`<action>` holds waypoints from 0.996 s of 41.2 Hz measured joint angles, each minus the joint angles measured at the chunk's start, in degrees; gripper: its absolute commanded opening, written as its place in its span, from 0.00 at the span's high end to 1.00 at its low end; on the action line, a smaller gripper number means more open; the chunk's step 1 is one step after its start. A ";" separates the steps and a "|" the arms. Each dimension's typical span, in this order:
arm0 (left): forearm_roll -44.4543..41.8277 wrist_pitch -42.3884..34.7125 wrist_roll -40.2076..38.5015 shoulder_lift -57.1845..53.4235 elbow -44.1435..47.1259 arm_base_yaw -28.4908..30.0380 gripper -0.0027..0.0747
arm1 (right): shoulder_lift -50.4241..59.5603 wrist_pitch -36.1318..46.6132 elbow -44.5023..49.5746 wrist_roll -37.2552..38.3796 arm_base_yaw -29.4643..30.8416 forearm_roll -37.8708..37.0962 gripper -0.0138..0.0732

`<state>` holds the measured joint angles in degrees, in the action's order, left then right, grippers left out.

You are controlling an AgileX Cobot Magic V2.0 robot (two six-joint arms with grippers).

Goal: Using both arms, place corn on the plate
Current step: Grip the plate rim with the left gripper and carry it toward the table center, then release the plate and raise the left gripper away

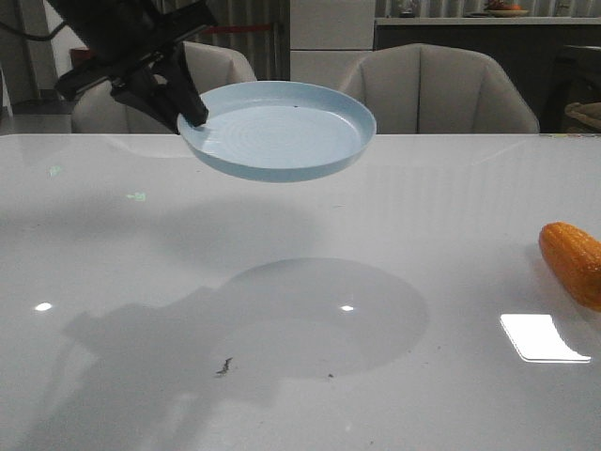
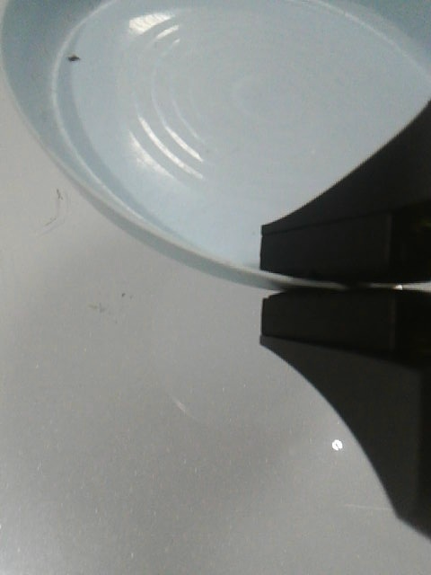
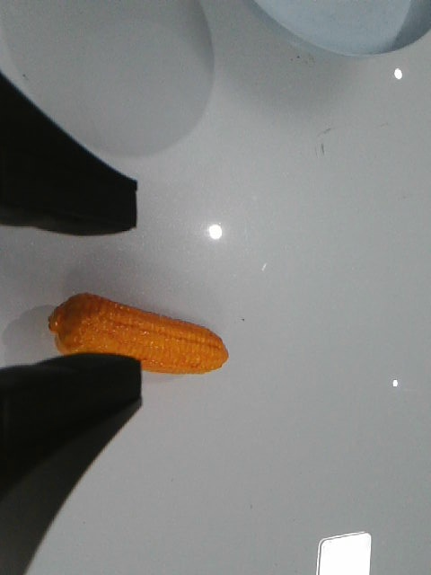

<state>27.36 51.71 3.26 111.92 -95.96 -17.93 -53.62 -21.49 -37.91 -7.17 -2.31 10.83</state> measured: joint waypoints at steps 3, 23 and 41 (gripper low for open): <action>0.00 -0.12 0.00 1.17 -0.03 -1.23 0.83 | 0.00 0.00 0.00 0.00 0.00 0.00 0.35; -1.18 5.50 0.00 11.63 -0.03 -5.28 0.77 | 0.00 0.00 0.00 0.00 0.00 0.00 0.35; -5.37 7.90 0.00 12.80 -3.57 -5.55 0.35 | 0.00 0.00 0.00 0.00 0.00 0.00 0.35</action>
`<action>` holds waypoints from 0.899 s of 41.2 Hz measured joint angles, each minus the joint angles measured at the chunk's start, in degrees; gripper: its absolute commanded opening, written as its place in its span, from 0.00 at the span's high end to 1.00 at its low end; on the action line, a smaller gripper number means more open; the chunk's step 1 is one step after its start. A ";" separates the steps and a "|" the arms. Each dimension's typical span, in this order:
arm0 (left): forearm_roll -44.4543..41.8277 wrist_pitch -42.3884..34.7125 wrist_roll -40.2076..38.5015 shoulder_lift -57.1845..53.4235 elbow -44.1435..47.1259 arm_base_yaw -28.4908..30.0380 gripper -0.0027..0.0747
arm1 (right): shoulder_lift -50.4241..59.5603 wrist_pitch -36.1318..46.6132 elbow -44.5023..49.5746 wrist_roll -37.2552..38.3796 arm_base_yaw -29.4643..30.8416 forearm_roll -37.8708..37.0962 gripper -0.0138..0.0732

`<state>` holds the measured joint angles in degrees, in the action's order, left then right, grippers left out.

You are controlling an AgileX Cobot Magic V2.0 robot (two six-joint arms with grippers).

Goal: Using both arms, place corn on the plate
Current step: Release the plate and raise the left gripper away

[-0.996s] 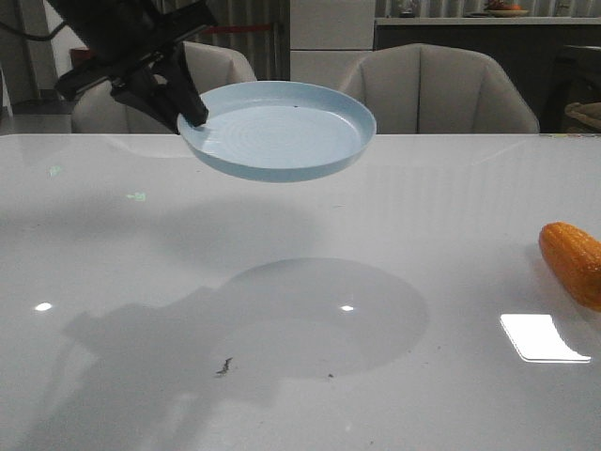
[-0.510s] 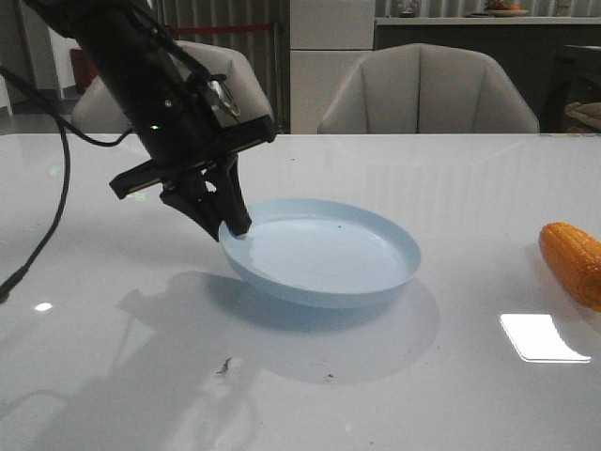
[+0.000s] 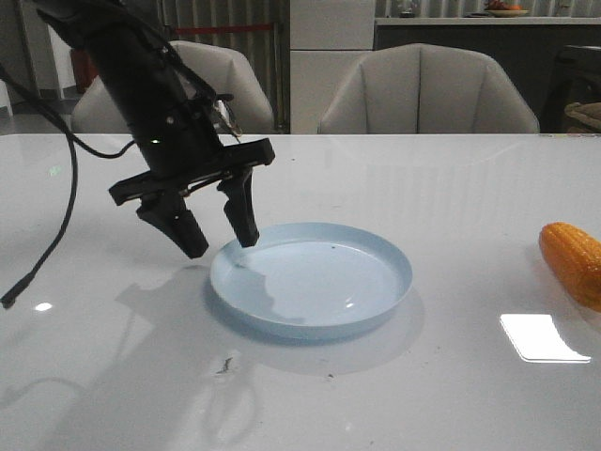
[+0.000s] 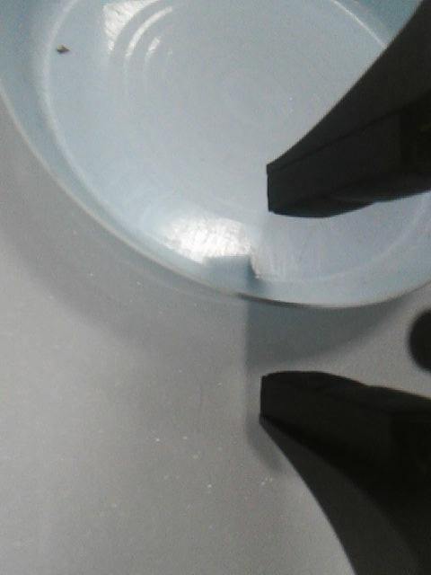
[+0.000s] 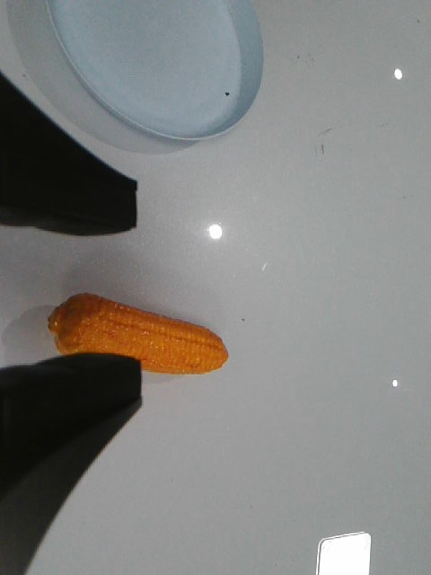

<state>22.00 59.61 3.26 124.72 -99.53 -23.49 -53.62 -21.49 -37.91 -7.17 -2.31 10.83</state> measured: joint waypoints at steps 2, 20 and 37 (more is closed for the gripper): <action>-0.80 0.86 0.00 0.00 -2.00 0.00 0.35 | 0.00 0.00 0.00 0.00 0.00 0.00 0.35; -22.66 5.52 0.00 -10.60 -14.93 1.18 0.35 | 0.00 0.00 0.00 -0.02 0.00 0.00 0.35; -24.24 -14.12 -0.10 -36.95 16.69 8.12 0.35 | 0.00 -2.52 0.00 -0.02 0.00 0.90 0.35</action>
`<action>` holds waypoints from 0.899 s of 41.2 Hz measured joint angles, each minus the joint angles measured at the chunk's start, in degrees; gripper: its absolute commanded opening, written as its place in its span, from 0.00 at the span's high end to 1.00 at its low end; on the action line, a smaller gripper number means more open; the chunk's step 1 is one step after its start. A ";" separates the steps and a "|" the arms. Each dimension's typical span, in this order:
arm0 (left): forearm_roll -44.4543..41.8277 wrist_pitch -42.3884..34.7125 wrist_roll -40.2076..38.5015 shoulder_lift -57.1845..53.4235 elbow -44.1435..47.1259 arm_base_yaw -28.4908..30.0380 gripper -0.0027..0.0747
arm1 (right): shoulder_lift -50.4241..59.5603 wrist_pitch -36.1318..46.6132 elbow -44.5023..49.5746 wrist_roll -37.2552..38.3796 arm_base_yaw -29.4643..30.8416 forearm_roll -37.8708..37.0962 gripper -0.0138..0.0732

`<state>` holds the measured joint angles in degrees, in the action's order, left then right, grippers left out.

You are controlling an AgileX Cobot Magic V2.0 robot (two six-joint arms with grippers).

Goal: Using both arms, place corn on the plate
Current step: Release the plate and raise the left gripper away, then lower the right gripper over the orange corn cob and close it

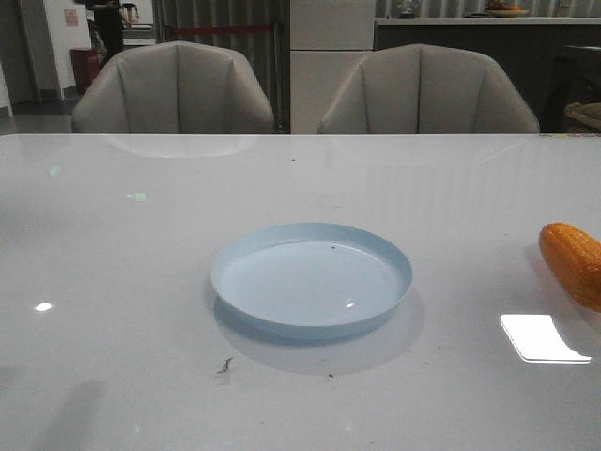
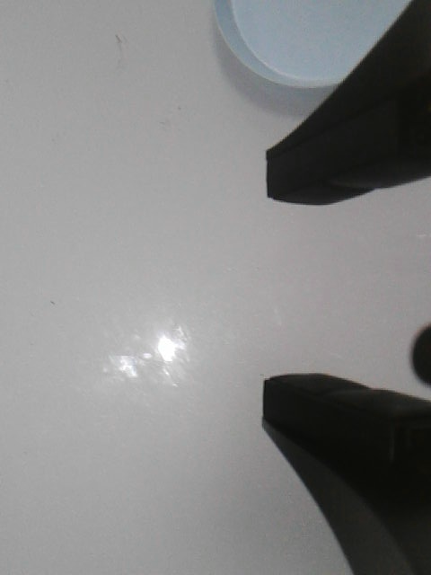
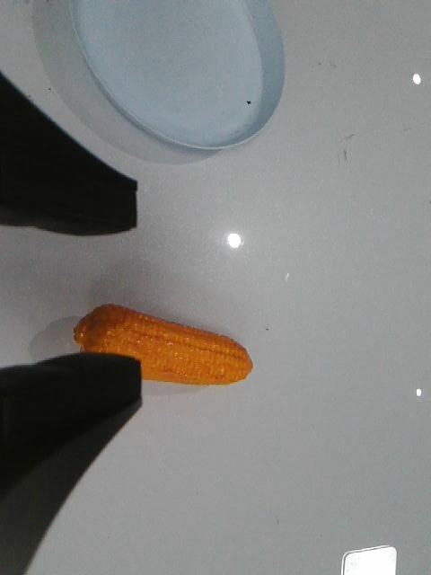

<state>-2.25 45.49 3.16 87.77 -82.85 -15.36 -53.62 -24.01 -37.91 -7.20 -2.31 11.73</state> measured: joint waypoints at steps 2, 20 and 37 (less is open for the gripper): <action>0.00 -3.64 0.00 -4.36 6.86 1.03 0.35 | 0.00 -0.11 0.00 0.00 0.00 0.00 0.35; 0.81 -16.42 0.00 -32.91 42.28 5.63 0.35 | -1.48 -0.93 -0.43 0.00 0.00 1.18 0.23; 2.83 -14.40 0.00 -38.68 45.45 5.63 0.35 | -20.94 -1.77 -13.37 4.23 1.61 1.02 0.19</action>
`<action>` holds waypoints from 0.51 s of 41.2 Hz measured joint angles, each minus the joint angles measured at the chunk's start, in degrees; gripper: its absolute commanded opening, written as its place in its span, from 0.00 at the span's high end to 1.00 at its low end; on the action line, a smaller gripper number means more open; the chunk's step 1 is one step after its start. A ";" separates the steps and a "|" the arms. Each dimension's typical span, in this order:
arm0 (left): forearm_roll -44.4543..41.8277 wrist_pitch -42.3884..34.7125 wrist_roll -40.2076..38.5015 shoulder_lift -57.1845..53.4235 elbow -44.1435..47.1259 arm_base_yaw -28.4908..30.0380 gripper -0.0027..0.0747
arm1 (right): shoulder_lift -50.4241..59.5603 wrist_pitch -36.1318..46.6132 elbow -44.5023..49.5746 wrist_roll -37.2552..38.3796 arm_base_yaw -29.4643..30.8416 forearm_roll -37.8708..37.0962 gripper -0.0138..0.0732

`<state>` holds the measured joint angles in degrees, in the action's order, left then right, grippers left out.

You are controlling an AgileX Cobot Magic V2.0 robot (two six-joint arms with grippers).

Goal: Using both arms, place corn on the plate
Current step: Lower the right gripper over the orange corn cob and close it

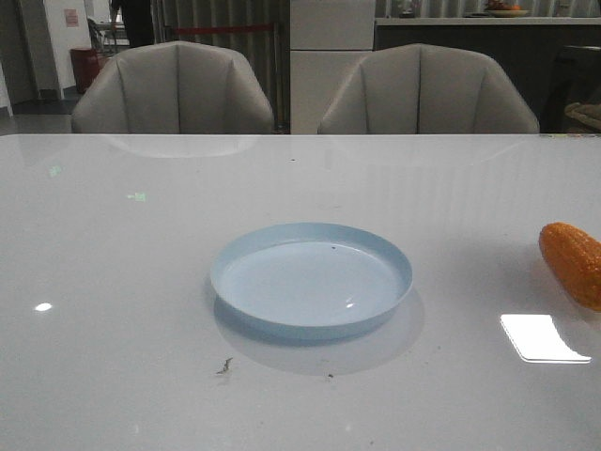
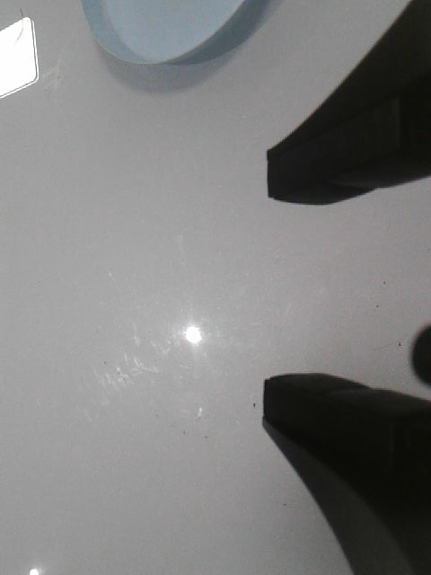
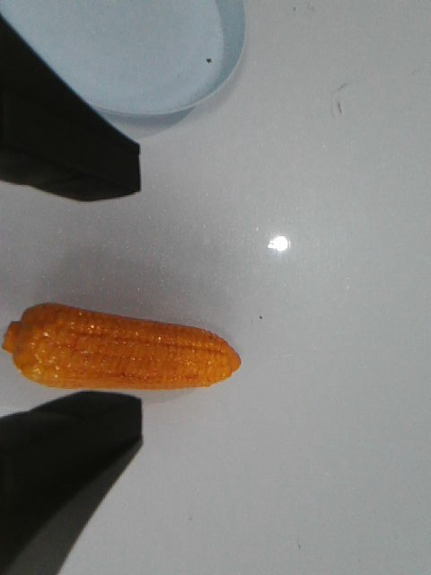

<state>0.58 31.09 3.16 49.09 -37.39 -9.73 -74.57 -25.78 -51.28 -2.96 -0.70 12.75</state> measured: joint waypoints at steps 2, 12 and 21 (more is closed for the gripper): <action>0.10 0.12 0.00 0.00 0.00 0.00 0.35 | -2.68 -1.09 -1.75 0.00 0.12 -0.45 0.19; 0.10 0.51 0.00 0.00 0.00 0.00 0.35 | -16.07 -6.76 -9.48 1.94 0.12 -4.32 0.25; 0.10 1.05 0.00 0.00 0.00 0.00 0.35 | -22.64 -7.02 -12.24 6.24 0.12 -9.87 0.28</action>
<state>0.68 32.14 3.16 49.09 -37.39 -9.73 -97.21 -32.80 -63.51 3.28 -0.57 2.88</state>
